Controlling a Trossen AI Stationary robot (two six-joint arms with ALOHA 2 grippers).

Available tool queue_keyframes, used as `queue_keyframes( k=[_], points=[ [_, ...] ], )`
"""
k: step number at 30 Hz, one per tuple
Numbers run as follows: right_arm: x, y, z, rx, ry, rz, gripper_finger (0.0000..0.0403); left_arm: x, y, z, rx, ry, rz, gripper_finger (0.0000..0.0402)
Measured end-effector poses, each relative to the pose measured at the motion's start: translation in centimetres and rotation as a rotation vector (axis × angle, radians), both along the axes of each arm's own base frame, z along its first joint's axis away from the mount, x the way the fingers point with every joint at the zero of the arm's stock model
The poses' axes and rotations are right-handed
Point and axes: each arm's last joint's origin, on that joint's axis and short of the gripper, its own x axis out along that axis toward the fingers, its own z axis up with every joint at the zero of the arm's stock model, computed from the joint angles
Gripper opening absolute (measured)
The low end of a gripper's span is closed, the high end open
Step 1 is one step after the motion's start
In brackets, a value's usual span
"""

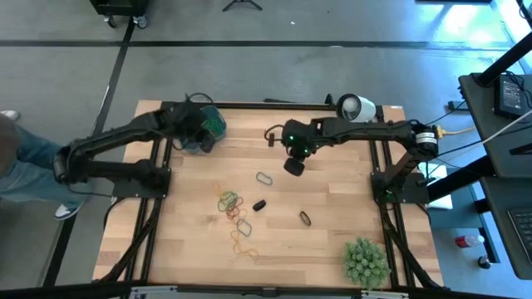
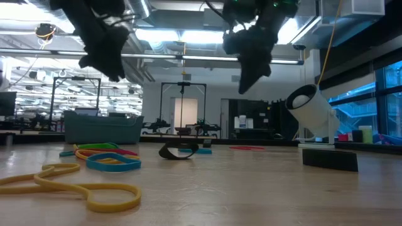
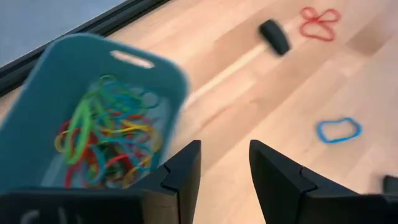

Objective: Pick and place rubber bands into bin
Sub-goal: Put the green rubber band into the bin

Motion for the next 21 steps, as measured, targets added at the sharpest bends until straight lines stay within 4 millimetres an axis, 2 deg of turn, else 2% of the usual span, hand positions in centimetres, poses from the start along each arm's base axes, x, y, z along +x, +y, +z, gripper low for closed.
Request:
queue_keyframes(
  k=[3,9,15,21],
  points=[
    [-1.1,0.4,-1.4,0.005,0.048,-0.010,0.0002,1.0,-1.8,0.3,0.016,-0.023,0.002,0.0133],
    [-4.5,2.1,-4.1,0.034,0.077,-0.044,0.0001,3.0,-5.2,1.1,0.027,-0.059,-0.032,0.0134],
    [-8.3,3.8,-4.7,0.060,0.015,-0.081,0.0001,6.2,-8.6,1.0,0.006,-0.037,-0.074,0.0134],
    [-10.6,4.8,-4.3,0.072,-0.057,-0.079,0.0003,9.5,-11.5,-1.1,-0.060,0.112,-0.091,0.0134]
  ],
)
